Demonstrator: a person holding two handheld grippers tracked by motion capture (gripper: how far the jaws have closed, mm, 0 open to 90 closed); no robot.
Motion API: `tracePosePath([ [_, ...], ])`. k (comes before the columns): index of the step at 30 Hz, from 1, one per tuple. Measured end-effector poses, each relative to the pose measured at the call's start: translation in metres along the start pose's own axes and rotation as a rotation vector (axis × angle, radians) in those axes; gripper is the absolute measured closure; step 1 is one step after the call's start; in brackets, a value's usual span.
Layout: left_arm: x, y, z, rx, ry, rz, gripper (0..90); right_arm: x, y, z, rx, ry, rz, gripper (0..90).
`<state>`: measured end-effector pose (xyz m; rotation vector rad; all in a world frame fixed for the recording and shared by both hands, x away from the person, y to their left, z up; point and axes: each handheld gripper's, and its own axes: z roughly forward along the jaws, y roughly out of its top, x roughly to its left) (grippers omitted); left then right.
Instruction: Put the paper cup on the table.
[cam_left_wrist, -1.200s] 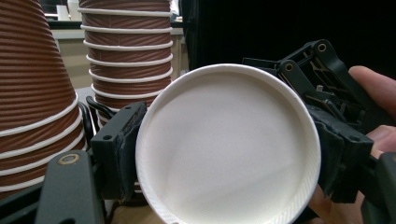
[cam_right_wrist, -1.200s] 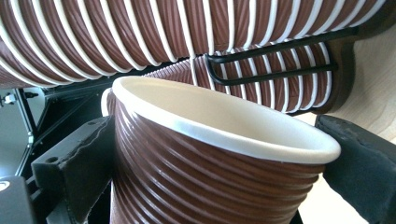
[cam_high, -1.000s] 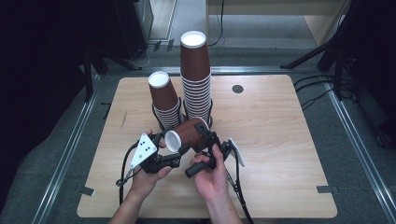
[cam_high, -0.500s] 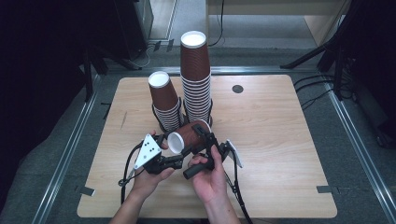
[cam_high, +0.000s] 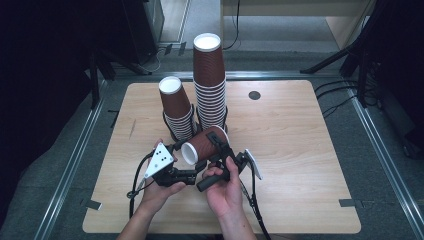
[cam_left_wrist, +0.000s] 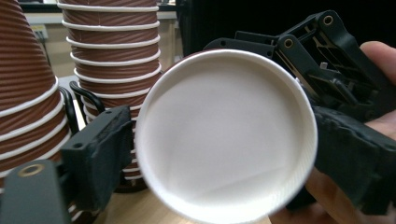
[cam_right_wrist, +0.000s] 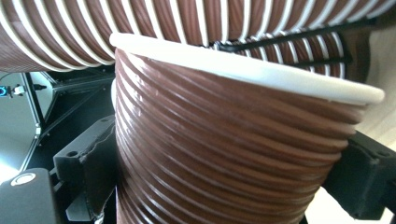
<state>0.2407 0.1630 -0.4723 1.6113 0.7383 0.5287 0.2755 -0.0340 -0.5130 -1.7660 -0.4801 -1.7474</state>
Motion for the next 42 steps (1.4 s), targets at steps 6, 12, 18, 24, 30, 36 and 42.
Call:
tracePosePath([
  [6, 0.003, 0.002, -0.004, -0.013, -0.012, -0.032, 8.4, 0.007, 0.009, -0.004, -0.06, -0.001, -0.105, 9.5],
  [12, 0.005, 0.0, -0.004, 0.001, -0.019, -0.049, 8.4, 0.012, 0.02, -0.007, -0.098, -0.007, -0.214, 9.5],
  [18, 0.01, -0.001, -0.008, -0.002, -0.008, -0.062, 8.4, 0.018, 0.034, -0.01, -0.144, -0.03, -0.326, 9.4],
  [24, 0.016, -0.004, -0.011, -0.002, 0.006, -0.075, 8.3, 0.025, 0.046, -0.009, -0.162, -0.062, -0.452, 9.4],
  [30, 0.021, -0.009, -0.014, 0.012, 0.024, -0.086, 8.4, 0.03, 0.056, -0.007, -0.2, -0.104, -0.631, 9.4],
  [36, 0.029, -0.018, -0.016, 0.032, 0.067, -0.101, 8.4, 0.032, 0.068, -0.007, -0.206, -0.145, -0.775, 9.4],
  [42, 0.036, -0.028, -0.021, 0.059, 0.106, -0.11, 8.4, 0.033, 0.079, -0.005, -0.225, -0.184, -0.896, 9.4],
])
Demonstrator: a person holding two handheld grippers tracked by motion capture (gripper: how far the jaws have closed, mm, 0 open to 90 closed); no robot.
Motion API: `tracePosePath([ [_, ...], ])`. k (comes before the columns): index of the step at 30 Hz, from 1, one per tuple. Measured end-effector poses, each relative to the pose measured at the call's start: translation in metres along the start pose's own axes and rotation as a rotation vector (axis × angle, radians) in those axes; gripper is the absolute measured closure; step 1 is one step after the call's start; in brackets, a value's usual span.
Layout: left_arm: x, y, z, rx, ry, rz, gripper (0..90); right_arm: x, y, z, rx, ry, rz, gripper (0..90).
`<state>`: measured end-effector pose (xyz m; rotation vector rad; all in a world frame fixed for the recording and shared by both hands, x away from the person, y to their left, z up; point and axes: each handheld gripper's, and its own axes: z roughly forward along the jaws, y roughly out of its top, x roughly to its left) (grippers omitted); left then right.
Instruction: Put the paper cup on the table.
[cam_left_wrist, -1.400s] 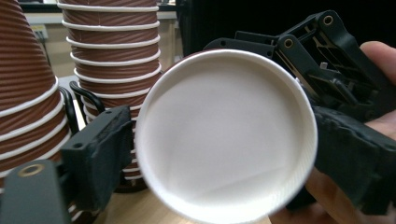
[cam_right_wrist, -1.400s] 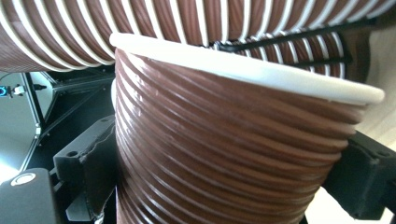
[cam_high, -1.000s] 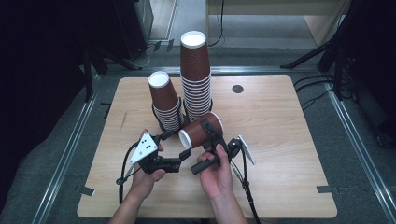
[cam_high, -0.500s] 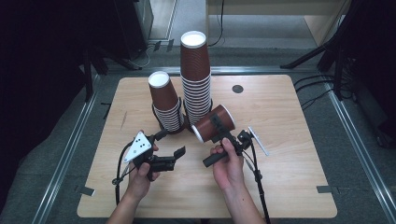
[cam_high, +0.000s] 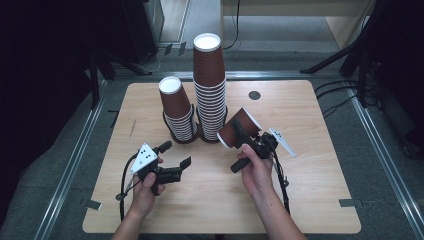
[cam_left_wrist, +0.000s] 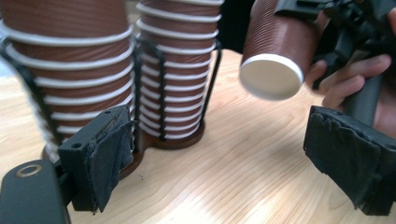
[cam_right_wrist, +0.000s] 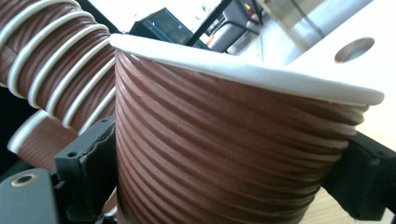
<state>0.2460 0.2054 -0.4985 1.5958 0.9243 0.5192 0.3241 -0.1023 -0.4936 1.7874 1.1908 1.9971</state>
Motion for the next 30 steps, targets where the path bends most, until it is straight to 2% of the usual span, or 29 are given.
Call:
tracePosePath([
  [2, 0.005, -0.004, -0.002, 0.009, 0.012, -0.009, 8.4, -0.002, 0.002, 0.001, -0.005, -0.001, -0.051, 9.4],
  [6, 0.016, -0.009, -0.007, 0.013, 0.041, -0.03, 8.4, -0.007, 0.007, 0.003, -0.008, -0.013, -0.121, 9.4],
  [14, 0.027, -0.017, -0.014, 0.024, 0.084, -0.043, 8.3, -0.016, 0.016, 0.005, -0.049, -0.047, -0.29, 9.4],
  [18, 0.036, -0.021, -0.022, 0.03, 0.107, -0.052, 8.4, -0.02, 0.018, 0.007, -0.071, -0.09, -0.456, 9.4],
  [24, 0.049, -0.029, -0.038, 0.043, 0.147, -0.063, 8.3, -0.03, 0.021, 0.011, -0.081, -0.136, -0.628, 9.3],
  [30, 0.062, -0.035, -0.051, 0.051, 0.179, -0.077, 8.3, -0.043, 0.027, 0.013, -0.106, -0.207, -0.71, 8.3],
])
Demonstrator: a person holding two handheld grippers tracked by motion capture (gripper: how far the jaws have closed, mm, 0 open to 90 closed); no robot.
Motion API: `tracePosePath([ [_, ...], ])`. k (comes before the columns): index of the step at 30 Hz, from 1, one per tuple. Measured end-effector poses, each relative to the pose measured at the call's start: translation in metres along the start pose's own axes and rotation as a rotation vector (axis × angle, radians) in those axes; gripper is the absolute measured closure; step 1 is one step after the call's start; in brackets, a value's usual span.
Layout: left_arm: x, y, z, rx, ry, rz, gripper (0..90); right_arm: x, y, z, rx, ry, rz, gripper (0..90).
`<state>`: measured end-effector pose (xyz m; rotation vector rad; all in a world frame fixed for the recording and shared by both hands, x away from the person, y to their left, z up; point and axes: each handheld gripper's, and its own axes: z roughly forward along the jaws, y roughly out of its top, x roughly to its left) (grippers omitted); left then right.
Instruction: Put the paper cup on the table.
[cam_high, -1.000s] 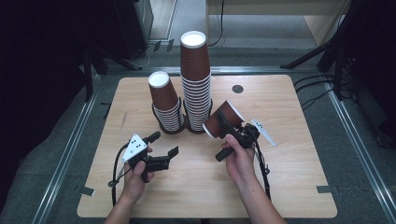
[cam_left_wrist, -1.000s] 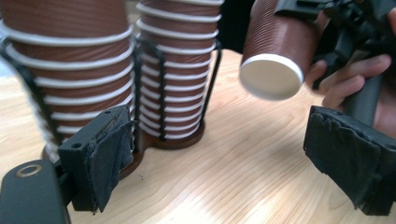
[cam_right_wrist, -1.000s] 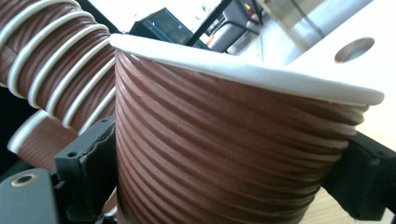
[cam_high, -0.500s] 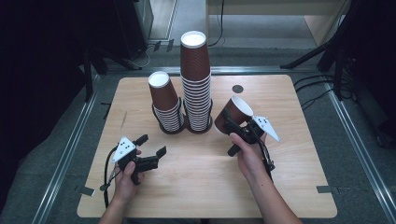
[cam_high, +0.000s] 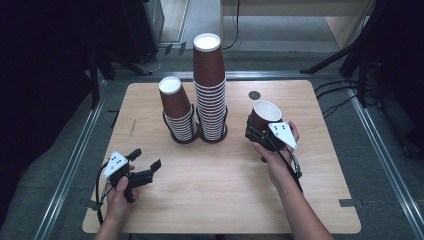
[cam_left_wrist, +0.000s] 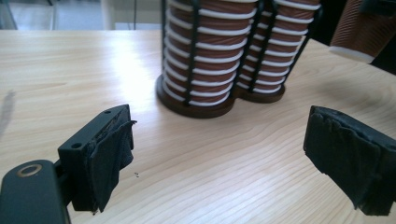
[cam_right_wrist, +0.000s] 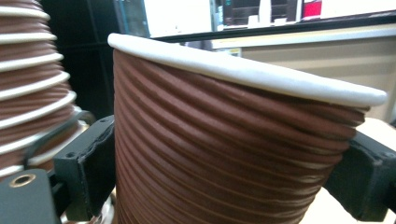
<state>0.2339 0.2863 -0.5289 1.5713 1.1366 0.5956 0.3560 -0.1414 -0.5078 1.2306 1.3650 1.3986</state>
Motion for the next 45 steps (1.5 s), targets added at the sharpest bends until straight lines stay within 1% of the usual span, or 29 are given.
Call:
tracePosePath([
  [2, 0.005, -0.002, -0.003, 0.003, 0.007, -0.008, 8.4, -0.004, -0.002, 0.002, 0.003, -0.025, -0.034, 8.3],
  [5, 0.012, -0.006, -0.006, 0.013, 0.019, -0.022, 8.3, -0.011, -0.004, 0.005, 0.013, -0.014, -0.082, 8.9],
  [6, 0.014, -0.007, -0.007, 0.015, 0.022, -0.022, 8.4, -0.013, -0.005, 0.007, 0.022, -0.005, -0.108, 9.1],
  [8, 0.018, -0.008, -0.008, 0.015, 0.028, -0.035, 8.4, -0.016, -0.006, 0.008, 0.036, -0.007, -0.125, 9.4],
  [10, 0.019, -0.007, -0.008, 0.007, 0.031, -0.047, 8.4, -0.019, -0.006, 0.009, 0.041, -0.005, -0.126, 9.6],
  [12, 0.019, -0.007, -0.008, 0.006, 0.03, -0.046, 8.4, -0.022, -0.008, 0.011, 0.052, -0.008, -0.133, 9.6],
  [16, 0.017, -0.009, -0.006, 0.02, 0.029, -0.035, 8.3, -0.032, -0.016, 0.018, 0.081, -0.046, -0.158, 9.6],
  [18, 0.018, -0.009, -0.005, 0.02, 0.029, -0.035, 8.4, -0.035, -0.019, 0.02, 0.089, -0.054, -0.173, 9.6],
  [20, 0.019, -0.01, -0.005, 0.021, 0.031, -0.042, 8.4, -0.036, -0.021, 0.02, 0.092, -0.056, -0.18, 9.4],
  [23, 0.022, -0.012, -0.004, 0.028, 0.043, -0.045, 8.4, -0.037, -0.023, 0.021, 0.085, -0.065, -0.213, 9.3],
  [25, 0.023, -0.013, -0.003, 0.036, 0.051, -0.045, 8.4, -0.038, -0.025, 0.022, 0.083, -0.067, -0.225, 9.3],
  [31, 0.023, -0.016, 0.0, 0.049, 0.075, -0.028, 8.4, -0.039, -0.027, 0.022, 0.092, -0.066, -0.226, 9.3],
  [33, 0.022, -0.017, 0.001, 0.055, 0.077, -0.022, 8.4, -0.039, -0.028, 0.022, 0.097, -0.063, -0.238, 9.2],
  [36, 0.02, -0.018, 0.002, 0.056, 0.079, -0.012, 8.4, -0.039, -0.028, 0.021, 0.105, -0.059, -0.233, 9.2],
  [39, 0.019, -0.018, 0.003, 0.058, 0.081, -0.008, 8.4, -0.039, -0.029, 0.021, 0.114, -0.054, -0.237, 9.1],
  [42, 0.019, -0.018, 0.003, 0.056, 0.082, -0.012, 8.4, -0.04, -0.031, 0.021, 0.129, -0.044, -0.243, 9.1],
  [45, 0.019, -0.018, 0.003, 0.056, 0.082, -0.013, 8.4, -0.041, -0.032, 0.02, 0.132, -0.041, -0.242, 9.0],
])
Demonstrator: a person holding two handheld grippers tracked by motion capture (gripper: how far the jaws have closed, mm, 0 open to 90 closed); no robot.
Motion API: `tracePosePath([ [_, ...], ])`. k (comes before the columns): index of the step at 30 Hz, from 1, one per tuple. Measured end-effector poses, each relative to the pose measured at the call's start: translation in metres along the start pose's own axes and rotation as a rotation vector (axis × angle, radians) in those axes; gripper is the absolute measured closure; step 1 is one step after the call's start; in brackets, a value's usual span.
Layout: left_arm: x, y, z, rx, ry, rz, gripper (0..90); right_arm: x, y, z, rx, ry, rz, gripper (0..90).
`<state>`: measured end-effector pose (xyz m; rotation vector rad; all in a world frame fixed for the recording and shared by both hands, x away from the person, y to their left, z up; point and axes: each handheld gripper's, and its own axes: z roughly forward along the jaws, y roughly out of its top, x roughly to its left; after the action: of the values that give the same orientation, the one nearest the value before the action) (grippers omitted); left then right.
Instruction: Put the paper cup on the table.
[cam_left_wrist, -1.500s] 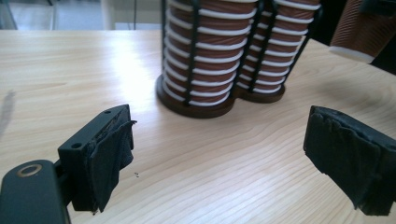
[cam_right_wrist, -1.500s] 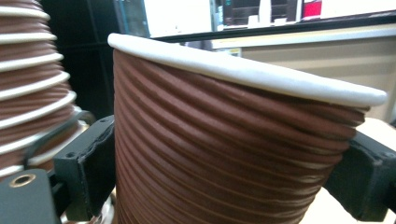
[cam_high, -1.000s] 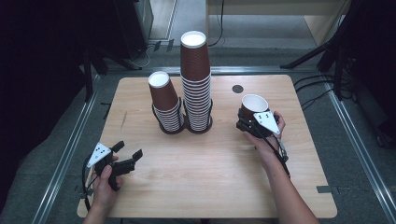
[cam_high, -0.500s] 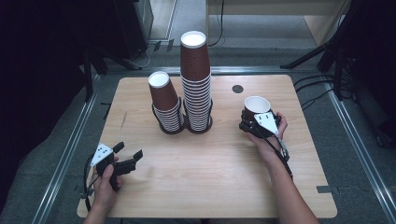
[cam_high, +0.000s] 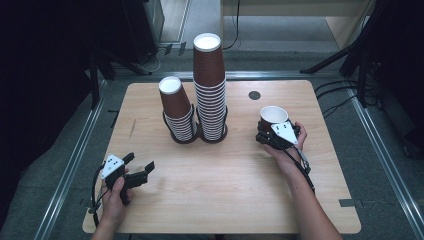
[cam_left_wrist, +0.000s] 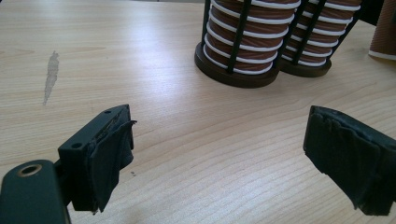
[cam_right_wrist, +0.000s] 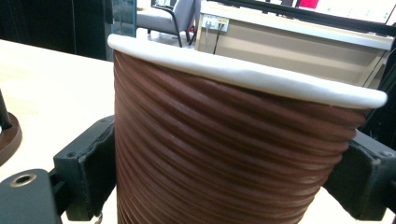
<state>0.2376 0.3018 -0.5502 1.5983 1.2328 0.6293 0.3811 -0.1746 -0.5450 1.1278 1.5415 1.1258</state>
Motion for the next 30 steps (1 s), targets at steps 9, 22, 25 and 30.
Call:
tracePosePath([
  [9, -0.001, 0.0, 0.0, 0.003, -0.002, 0.005, 8.4, -0.003, 0.0, -0.005, 0.025, 0.027, 0.028, 9.6],
  [22, -0.001, -0.001, 0.001, 0.004, -0.005, 0.008, 8.4, -0.004, 0.001, -0.014, 0.033, 0.079, 0.08, 3.1],
  [25, -0.001, -0.001, 0.001, 0.004, -0.008, 0.007, 8.4, -0.004, 0.003, -0.015, 0.03, 0.087, 0.105, 1.1],
  [30, -0.001, -0.001, 0.001, 0.005, -0.008, 0.007, 8.4, -0.003, 0.005, -0.017, 0.027, 0.117, 0.129, 0.0],
])
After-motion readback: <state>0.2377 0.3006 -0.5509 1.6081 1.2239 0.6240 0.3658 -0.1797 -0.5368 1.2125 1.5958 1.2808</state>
